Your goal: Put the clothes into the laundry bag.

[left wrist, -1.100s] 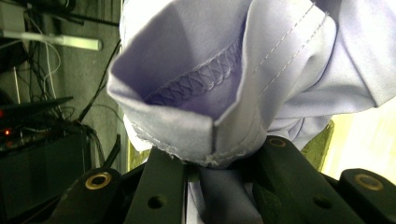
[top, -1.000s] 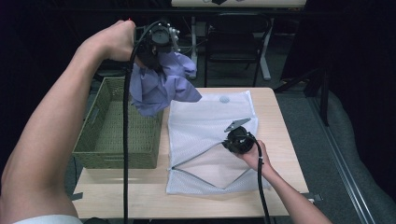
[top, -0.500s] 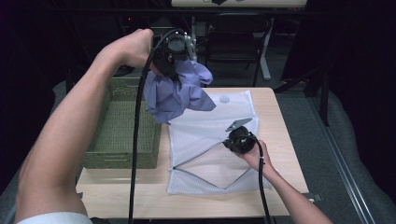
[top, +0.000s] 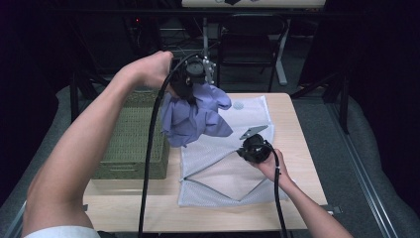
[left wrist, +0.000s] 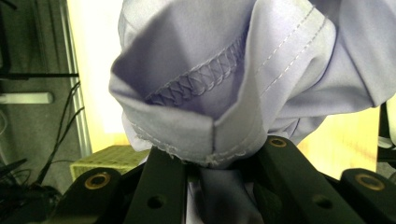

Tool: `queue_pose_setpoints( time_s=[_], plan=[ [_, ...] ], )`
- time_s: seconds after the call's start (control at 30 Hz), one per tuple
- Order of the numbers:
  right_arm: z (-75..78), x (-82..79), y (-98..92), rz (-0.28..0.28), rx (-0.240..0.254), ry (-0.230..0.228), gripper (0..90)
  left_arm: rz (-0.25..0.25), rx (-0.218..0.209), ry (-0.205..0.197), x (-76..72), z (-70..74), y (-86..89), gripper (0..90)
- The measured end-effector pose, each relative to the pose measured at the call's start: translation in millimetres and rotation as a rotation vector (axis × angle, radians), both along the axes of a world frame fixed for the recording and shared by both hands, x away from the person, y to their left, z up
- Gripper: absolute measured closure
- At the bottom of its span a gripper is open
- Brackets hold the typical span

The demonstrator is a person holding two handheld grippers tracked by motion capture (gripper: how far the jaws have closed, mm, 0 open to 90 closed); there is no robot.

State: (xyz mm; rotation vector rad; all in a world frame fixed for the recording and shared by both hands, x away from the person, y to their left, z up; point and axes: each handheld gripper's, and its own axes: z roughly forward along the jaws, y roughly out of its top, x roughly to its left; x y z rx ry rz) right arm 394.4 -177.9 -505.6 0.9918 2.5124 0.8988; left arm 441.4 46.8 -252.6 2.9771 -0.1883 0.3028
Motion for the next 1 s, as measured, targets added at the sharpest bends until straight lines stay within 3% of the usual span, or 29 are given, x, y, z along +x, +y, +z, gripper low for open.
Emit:
queue_pose_setpoints(
  time_s=[0.1, 0.67, 1.0],
  plan=[
    [-0.2, 0.1, 0.1, -0.001, 0.0, 0.0, 88.6, -0.006, 0.008, 0.006, -0.8, -5.2, -0.3, 78.8],
    [-0.1, 0.4, 0.4, -0.01, -0.009, -0.012, 88.6, -0.065, 0.058, 0.131, -9.3, -60.6, -0.1, 78.7],
    [0.6, -0.7, 0.5, -0.011, -0.004, -0.013, 88.5, -0.096, 0.083, 0.189, -19.1, -102.2, -2.5, 78.7]
  ],
)
